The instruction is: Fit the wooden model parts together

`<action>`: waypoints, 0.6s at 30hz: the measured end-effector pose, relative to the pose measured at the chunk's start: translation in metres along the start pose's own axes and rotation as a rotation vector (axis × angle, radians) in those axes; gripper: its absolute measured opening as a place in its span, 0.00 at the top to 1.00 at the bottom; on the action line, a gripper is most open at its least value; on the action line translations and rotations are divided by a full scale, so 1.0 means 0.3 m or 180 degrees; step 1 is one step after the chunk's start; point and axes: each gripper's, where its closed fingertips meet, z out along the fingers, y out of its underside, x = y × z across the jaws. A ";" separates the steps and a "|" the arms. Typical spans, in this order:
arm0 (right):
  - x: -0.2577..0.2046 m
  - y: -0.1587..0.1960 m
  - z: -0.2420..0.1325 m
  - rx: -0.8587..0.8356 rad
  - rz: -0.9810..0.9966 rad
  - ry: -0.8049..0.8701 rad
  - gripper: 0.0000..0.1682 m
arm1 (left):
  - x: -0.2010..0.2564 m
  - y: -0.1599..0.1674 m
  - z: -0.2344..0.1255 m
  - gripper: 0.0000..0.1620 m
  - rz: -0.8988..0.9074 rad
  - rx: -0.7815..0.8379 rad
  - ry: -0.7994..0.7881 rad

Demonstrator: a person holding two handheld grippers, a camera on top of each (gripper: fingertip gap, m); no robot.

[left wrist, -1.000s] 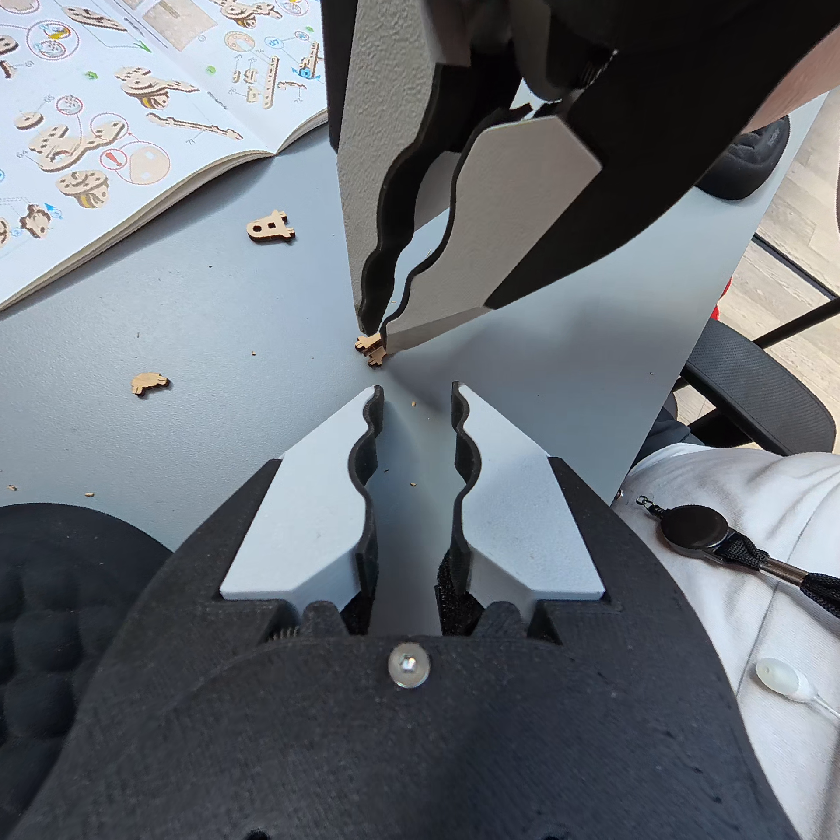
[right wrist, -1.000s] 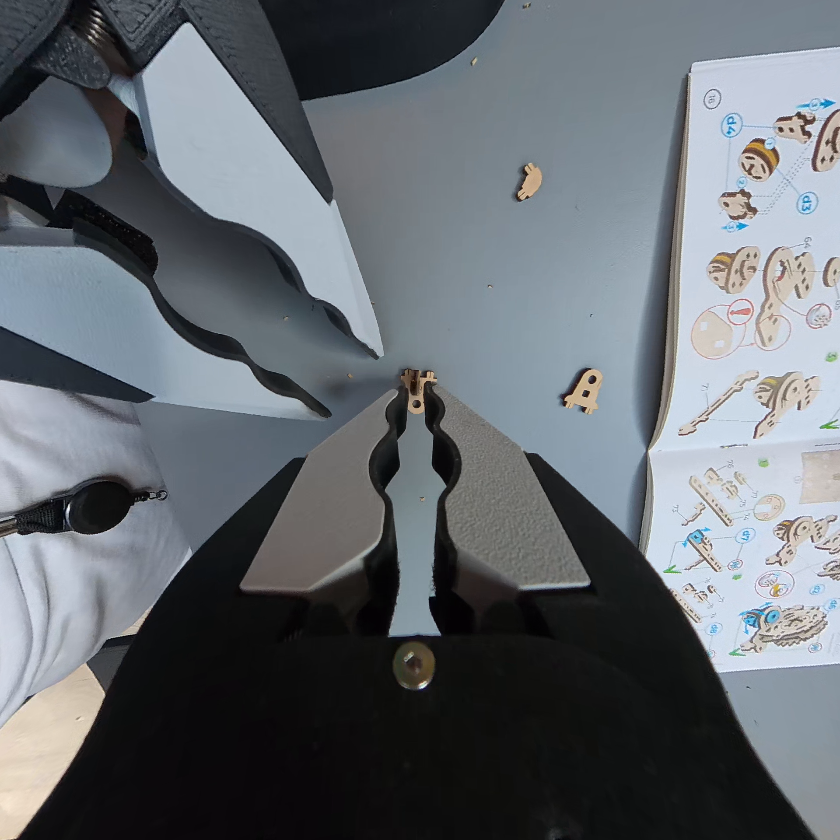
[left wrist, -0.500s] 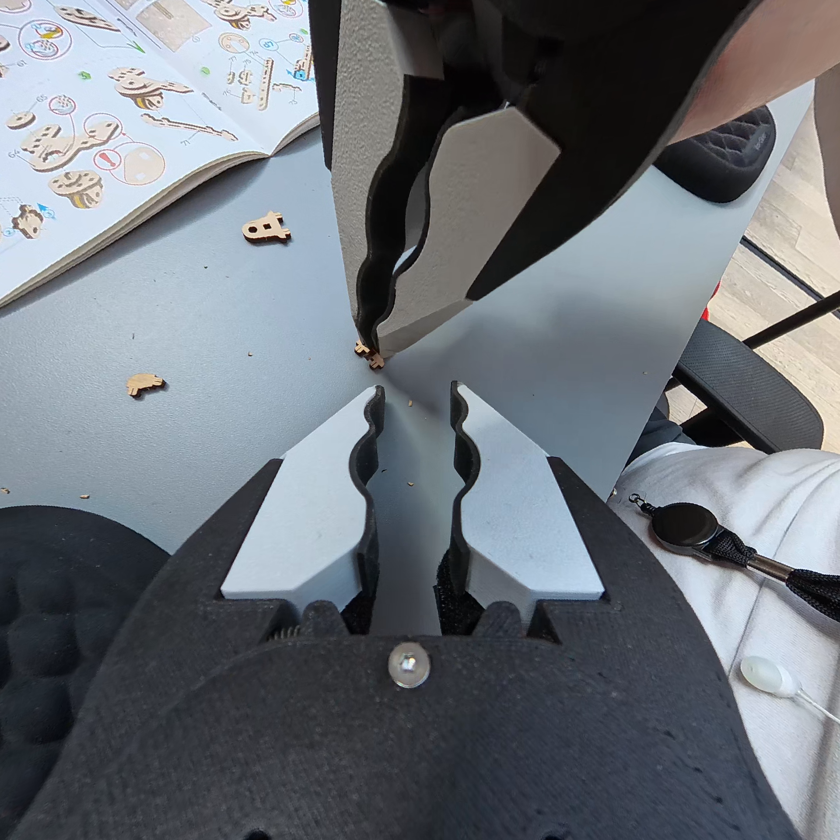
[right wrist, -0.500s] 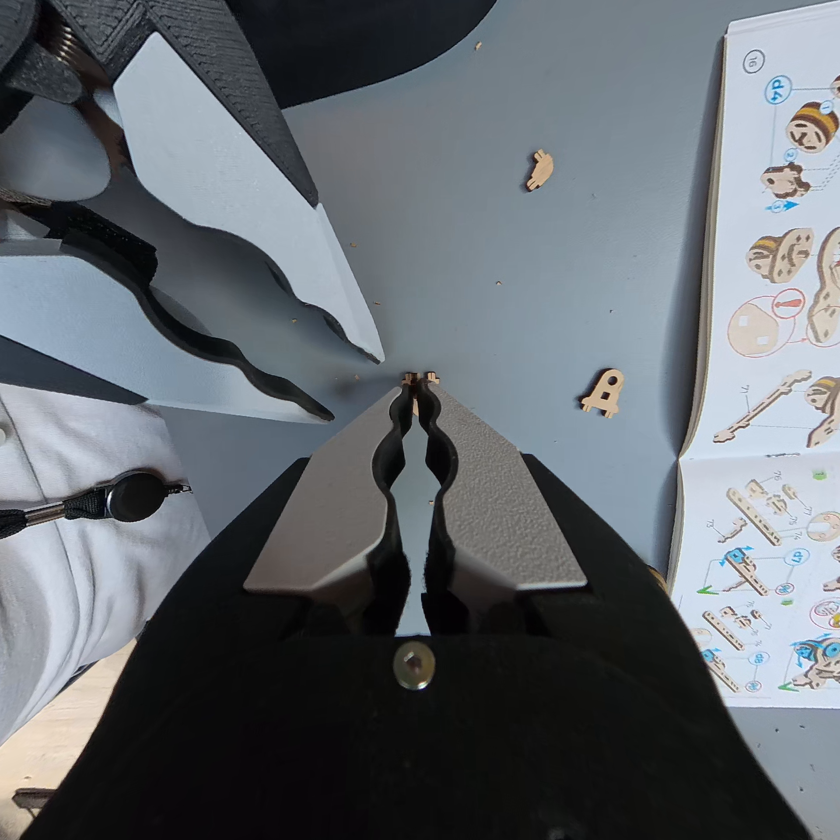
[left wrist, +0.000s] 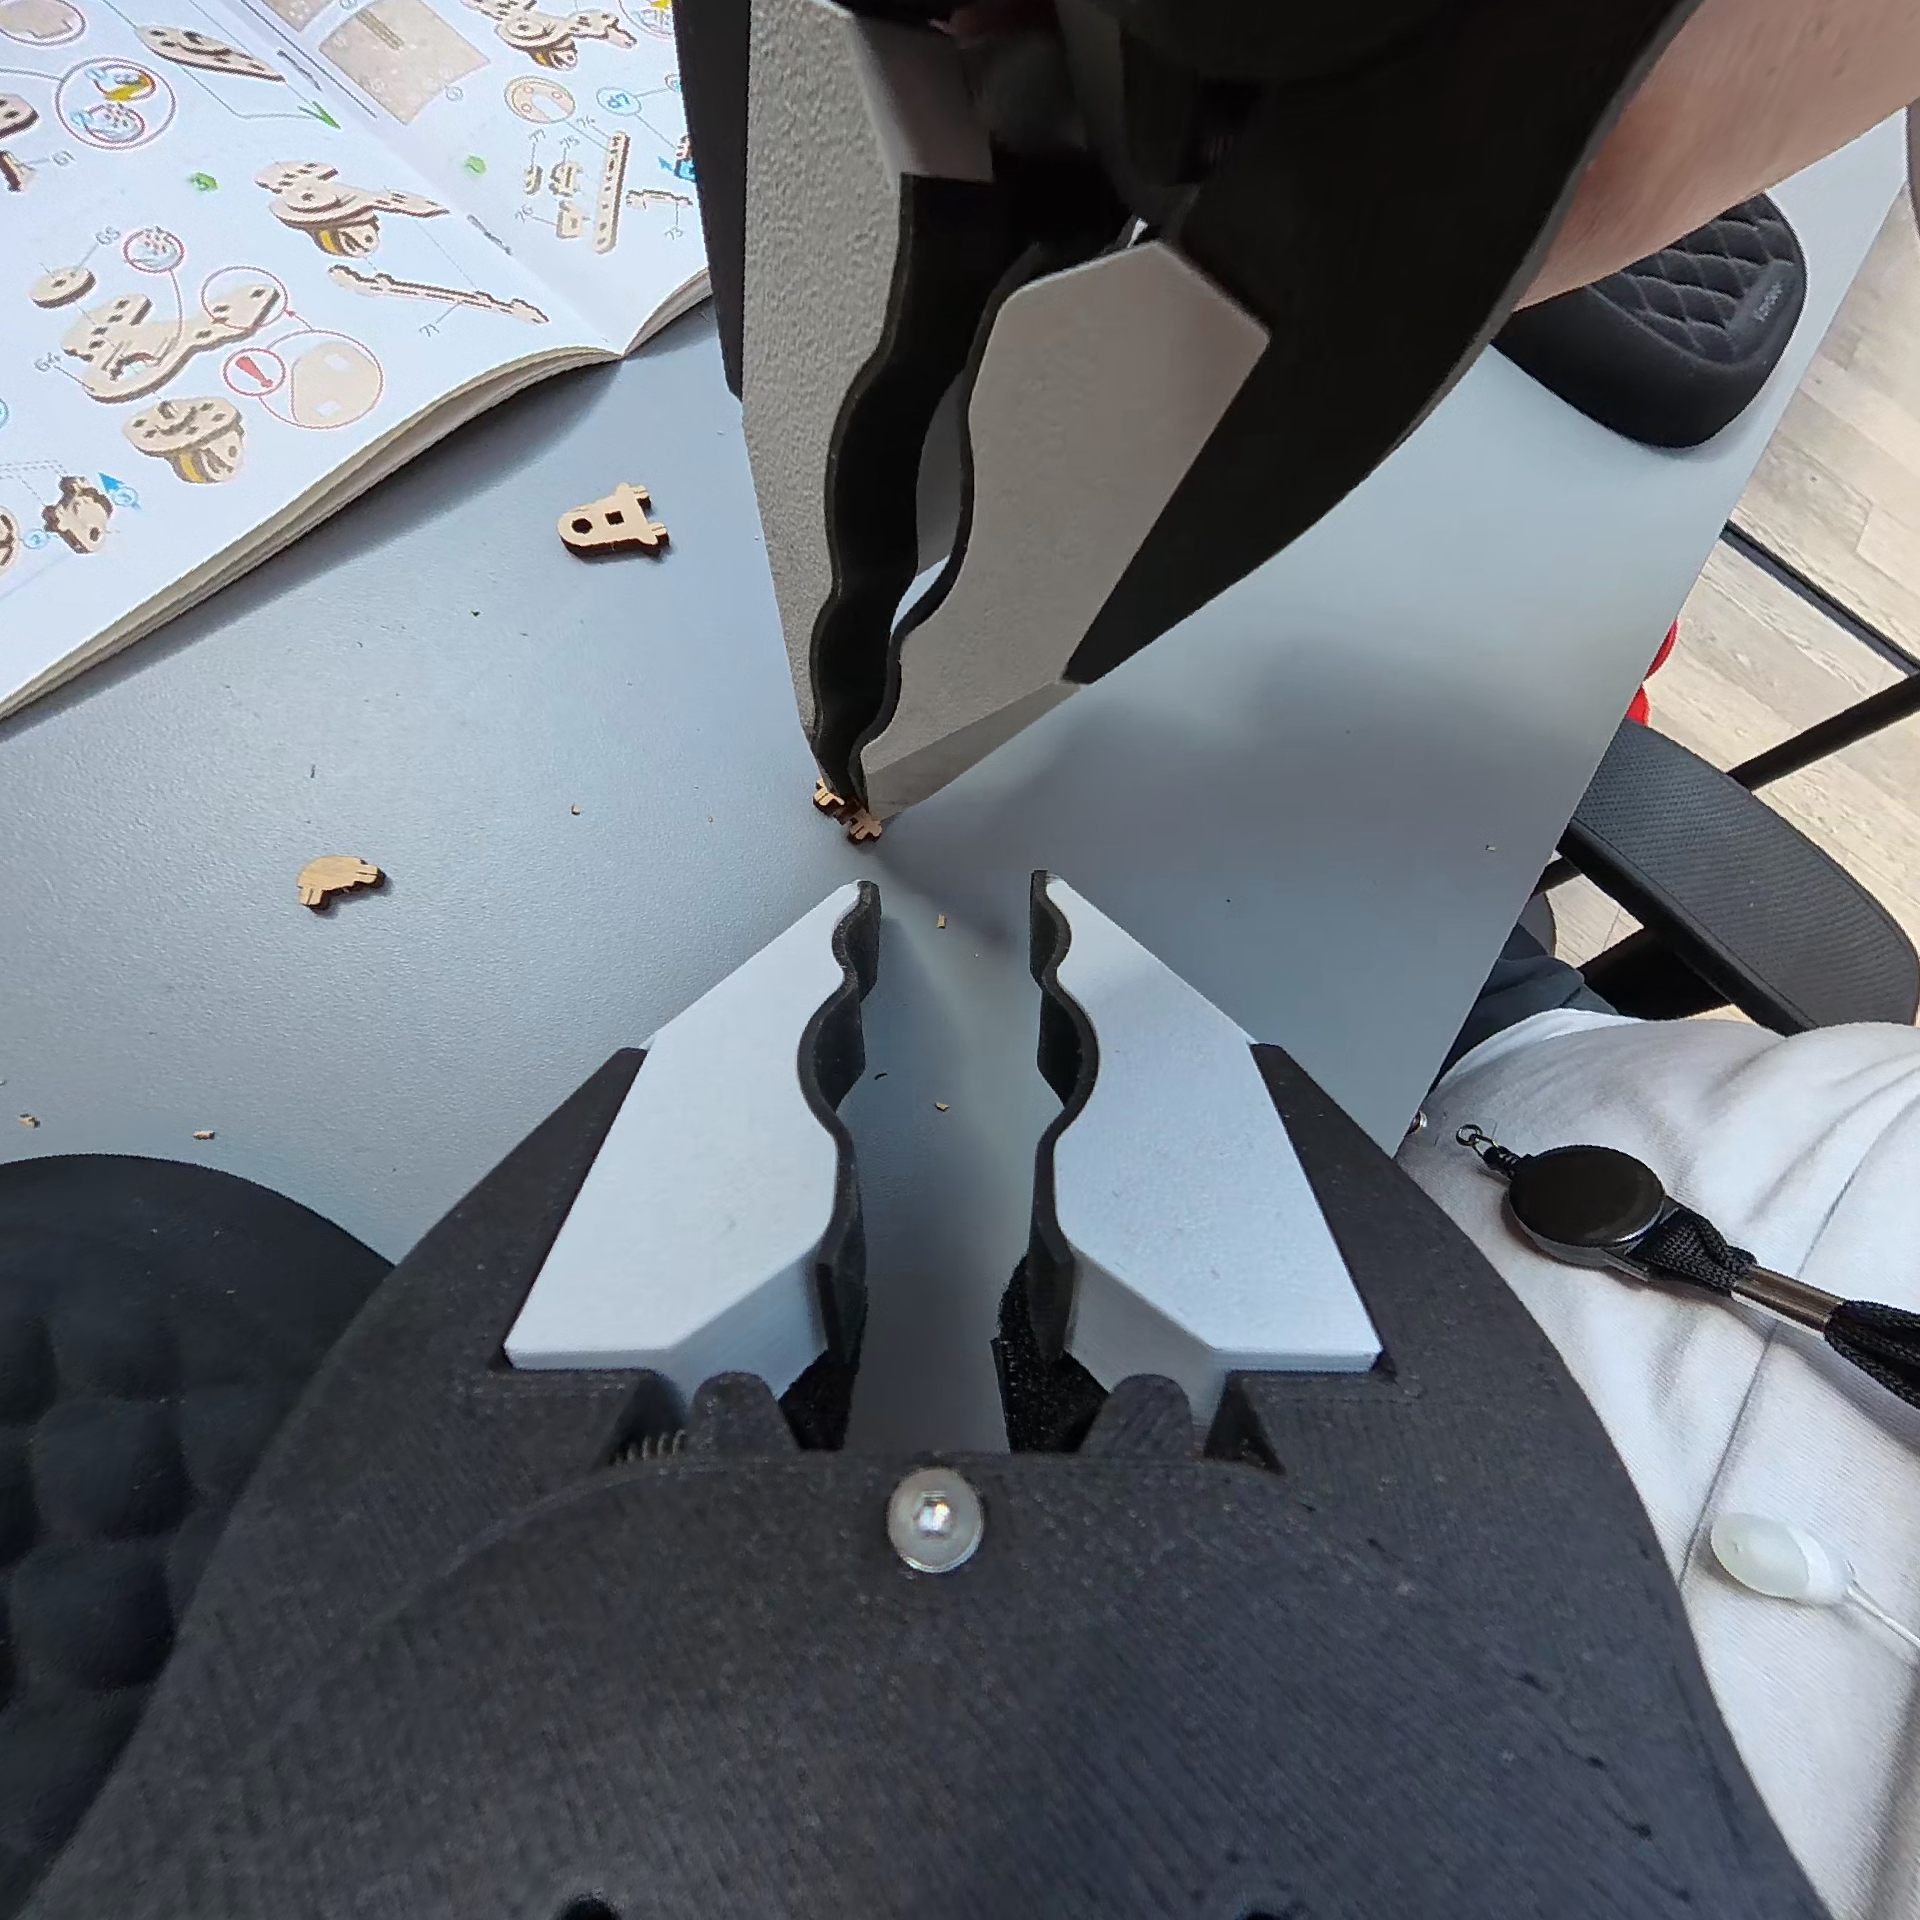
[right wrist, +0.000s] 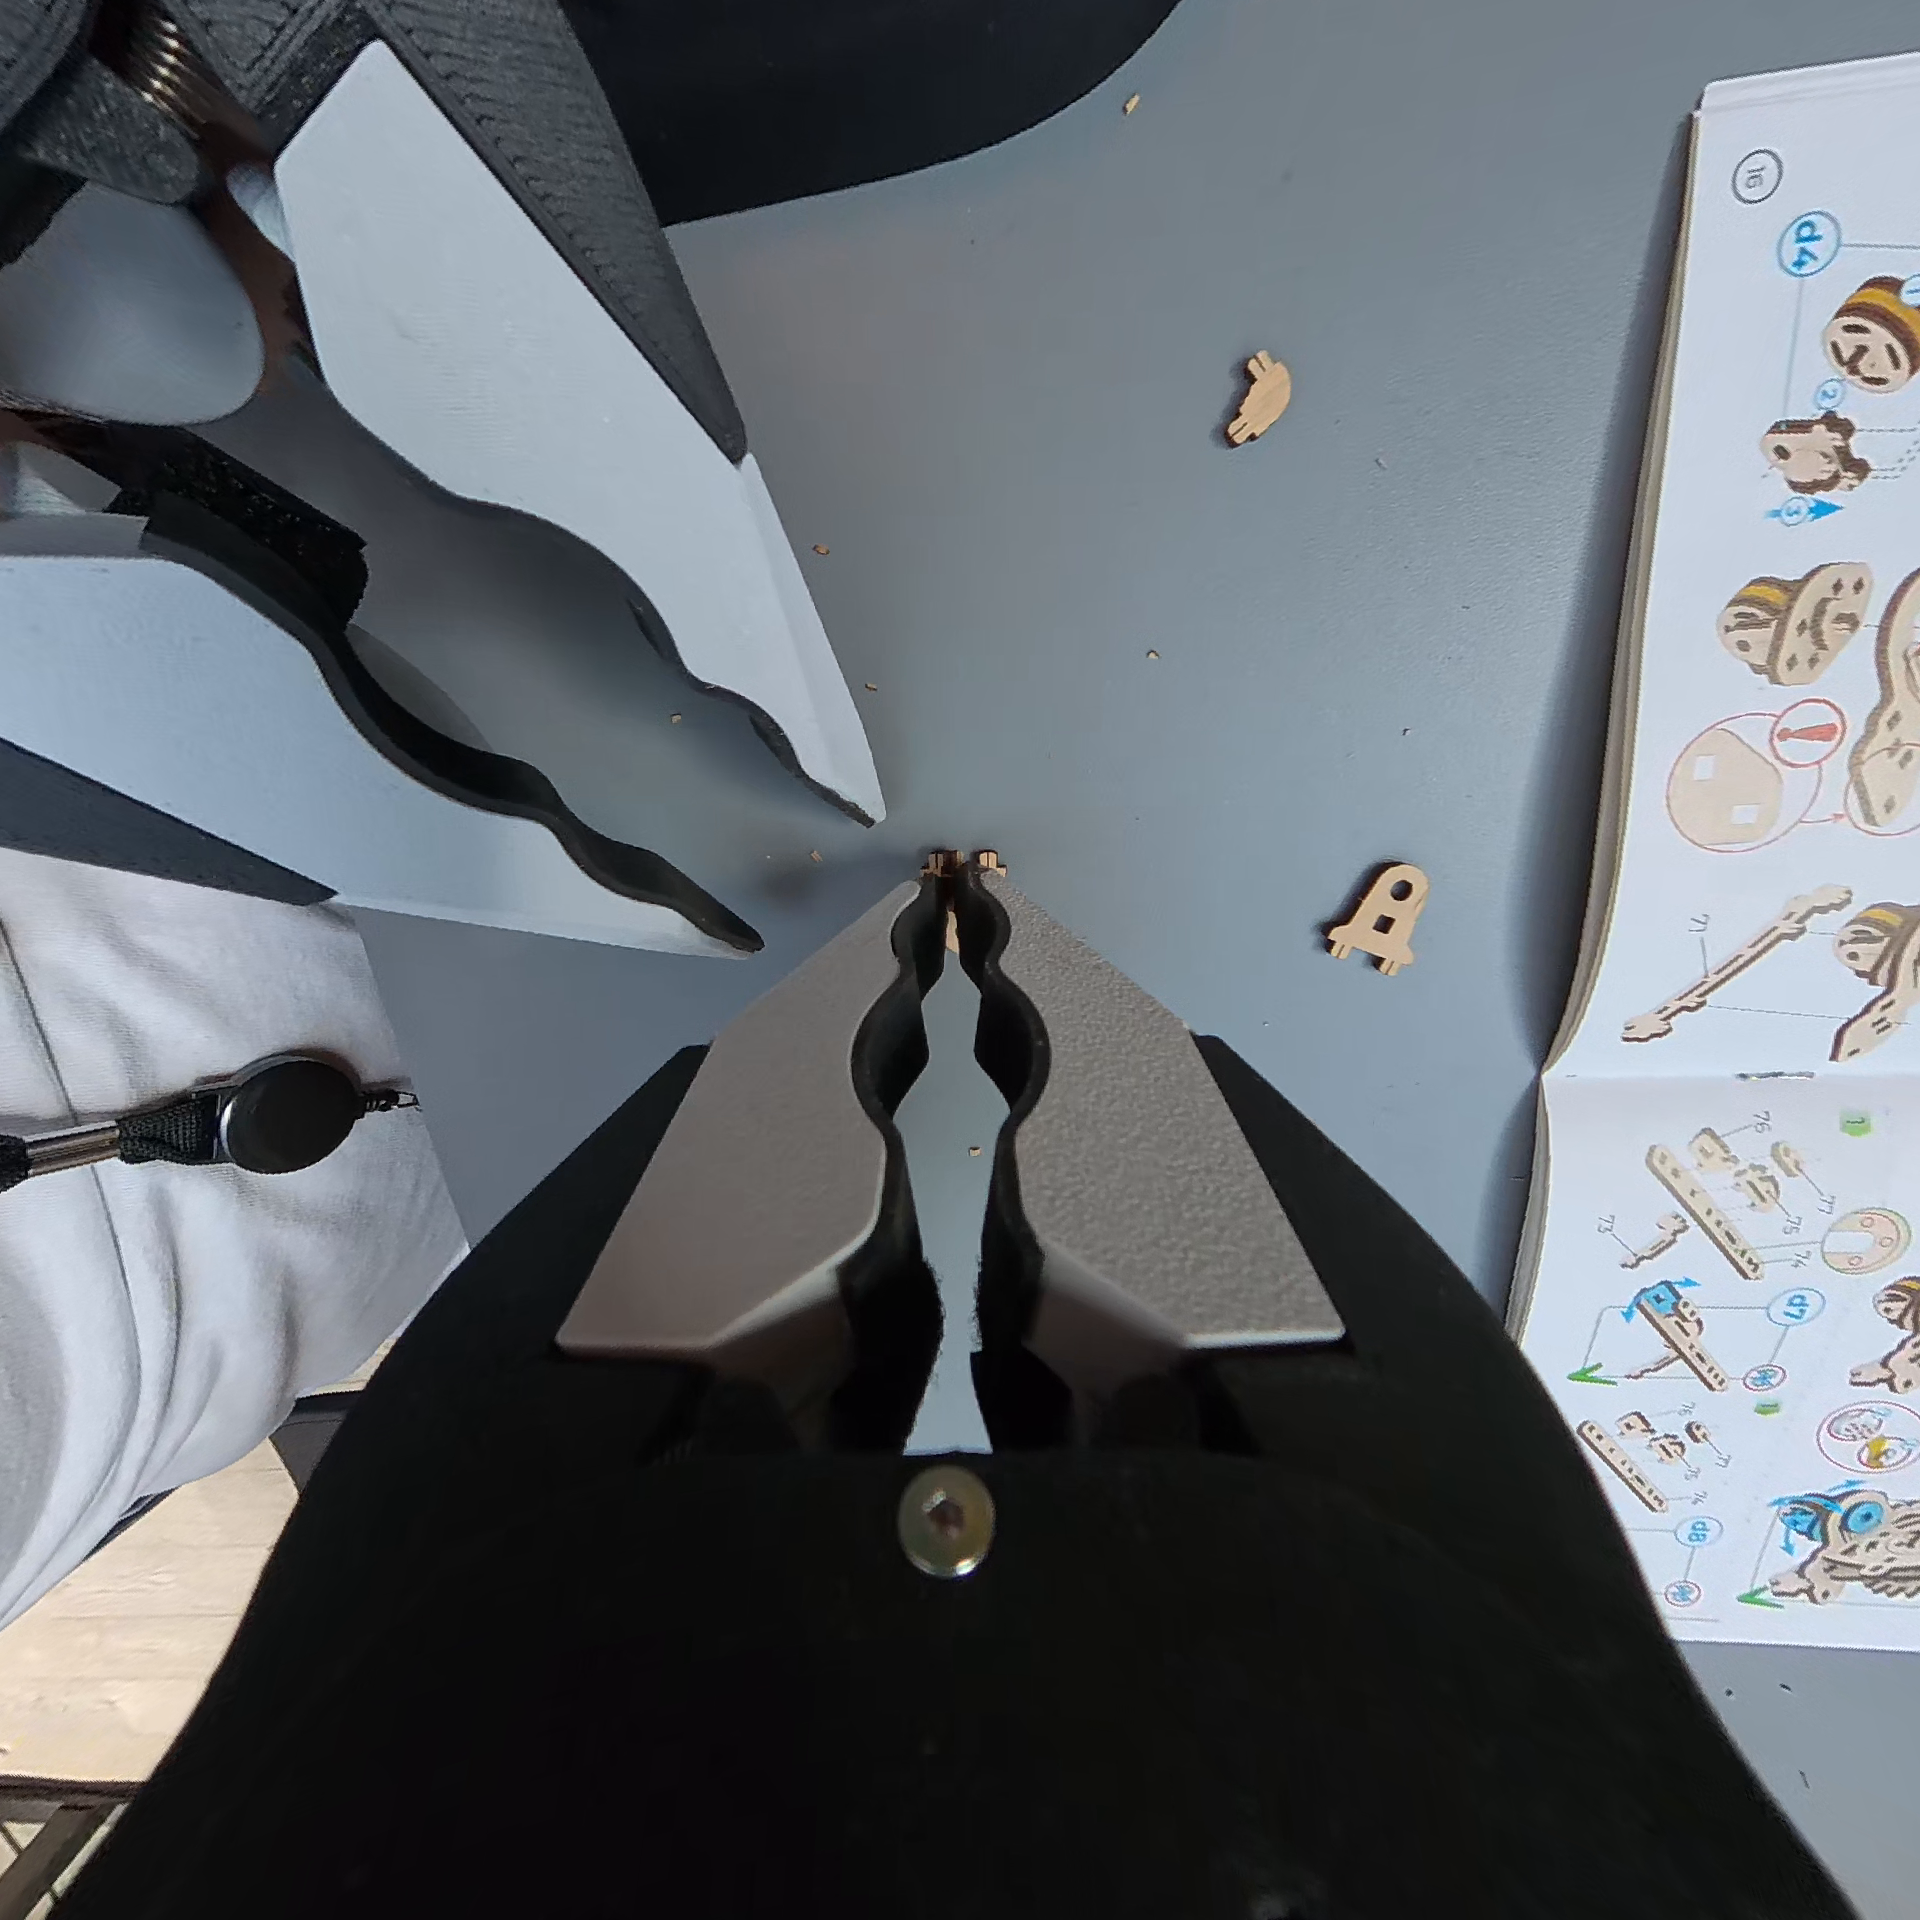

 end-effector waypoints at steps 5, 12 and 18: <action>0.004 -0.009 -0.004 0.0253 0.0046 -0.0026 0.97 | -0.002 -0.001 -0.001 0.82 -0.0046 -0.0002 0.0021; 0.007 0.033 -0.026 0.0811 0.0031 0.0068 0.85 | -0.002 0.006 0.004 0.82 -0.0039 -0.0053 -0.0002; 0.007 0.029 -0.001 0.1259 0.0018 0.0085 0.85 | -0.008 0.010 0.008 0.83 -0.0036 -0.0088 -0.0057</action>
